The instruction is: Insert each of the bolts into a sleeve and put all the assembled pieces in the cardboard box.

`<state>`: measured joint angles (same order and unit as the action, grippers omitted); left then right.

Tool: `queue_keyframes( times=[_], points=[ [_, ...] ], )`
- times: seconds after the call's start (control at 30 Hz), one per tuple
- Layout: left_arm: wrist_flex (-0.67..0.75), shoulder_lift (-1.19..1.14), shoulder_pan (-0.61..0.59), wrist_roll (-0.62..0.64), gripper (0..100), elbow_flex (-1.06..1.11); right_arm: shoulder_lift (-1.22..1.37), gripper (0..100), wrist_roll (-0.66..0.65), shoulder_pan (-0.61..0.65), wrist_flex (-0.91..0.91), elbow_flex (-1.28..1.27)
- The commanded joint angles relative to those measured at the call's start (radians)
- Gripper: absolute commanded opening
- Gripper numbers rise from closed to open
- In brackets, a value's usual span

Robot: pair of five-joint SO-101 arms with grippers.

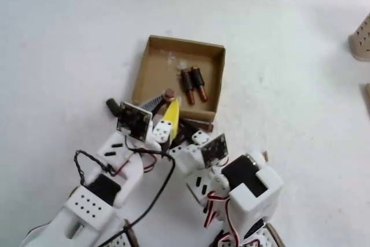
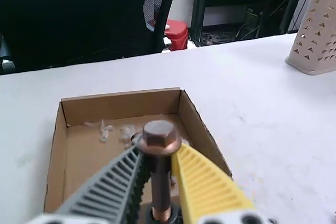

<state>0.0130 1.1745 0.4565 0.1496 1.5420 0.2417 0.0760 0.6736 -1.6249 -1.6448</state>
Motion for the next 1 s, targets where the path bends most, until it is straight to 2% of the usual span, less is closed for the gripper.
queue_keyframes(
  times=[0.0, 0.83, 0.97],
  points=[
    [0.04, -0.033, 0.004, 0.011, 2, -0.02, -0.001, 1.6, 0.003, 0.001, -0.001, 0.005],
    [-0.276, -0.033, -0.008, 0.008, 2, -0.012, -0.004, 1.6, 0.003, -0.004, -0.005, 0.005],
    [-0.285, -0.033, -0.012, 0.006, 2, -0.012, -0.004, 1.6, 0.003, -0.004, -0.005, 0.005]
  ],
)
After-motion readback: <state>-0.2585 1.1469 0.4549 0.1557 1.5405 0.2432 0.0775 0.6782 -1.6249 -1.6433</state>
